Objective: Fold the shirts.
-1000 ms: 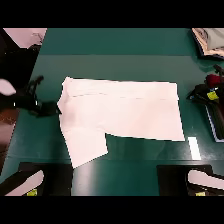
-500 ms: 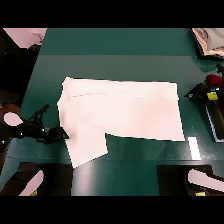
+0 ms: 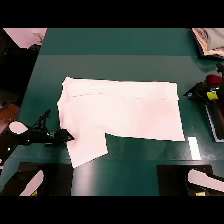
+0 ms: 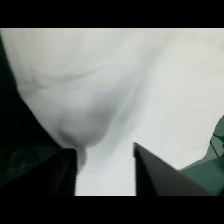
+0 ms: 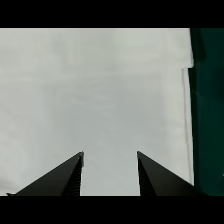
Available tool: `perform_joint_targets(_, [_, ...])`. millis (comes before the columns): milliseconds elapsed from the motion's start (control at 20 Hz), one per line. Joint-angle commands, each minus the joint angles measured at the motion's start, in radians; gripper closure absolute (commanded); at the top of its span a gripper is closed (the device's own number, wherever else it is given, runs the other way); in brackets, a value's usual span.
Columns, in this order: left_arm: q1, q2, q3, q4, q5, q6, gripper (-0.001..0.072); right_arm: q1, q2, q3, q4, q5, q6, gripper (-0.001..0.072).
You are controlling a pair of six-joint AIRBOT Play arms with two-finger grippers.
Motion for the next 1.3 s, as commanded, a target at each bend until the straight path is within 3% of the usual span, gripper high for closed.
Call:
perform_joint_targets(0, [0.001, 0.000, -0.016, -0.048, 0.034, 0.021, 0.0628, -0.007, 0.001, -0.001, -0.002, 0.057, -0.018, 0.0313])
perform_joint_targets(100, [0.001, 0.000, -0.015, -0.097, 0.027, 0.042, 0.0681, -0.036, 0.001, -0.002, -0.011, 0.129, -0.032, 0.0313])
perform_joint_targets(200, [0.001, 0.000, 0.002, -0.101, 0.001, 0.067, 0.0681, -0.093, 0.018, -0.044, -0.019, 0.192, -0.033, 0.0313])
perform_joint_targets(450, [0.001, 0.000, 0.085, -0.101, 0.006, 0.100, 0.0680, -0.247, 0.153, -0.343, -0.266, 0.137, -0.033, 0.0321])
perform_joint_targets(800, [0.001, 0.000, 0.095, -0.098, 0.020, 0.118, 0.0680, -0.313, 0.163, -0.563, -0.253, 0.047, -0.076, 0.0322])
perform_joint_targets(950, [0.001, 0.000, 0.095, -0.098, 0.020, 0.118, 0.0680, -0.313, 0.163, -0.588, -0.170, 0.017, -0.103, 0.0324])
perform_joint_targets(1200, [0.001, 0.000, 0.095, -0.098, 0.018, 0.118, 0.0680, -0.277, 0.163, -0.593, -0.132, 0.011, -0.105, 0.0355])
perform_joint_targets(1250, [0.001, 0.000, 0.095, -0.098, 0.016, 0.118, 0.0680, -0.253, 0.163, -0.593, -0.134, 0.005, -0.105, 0.0413])
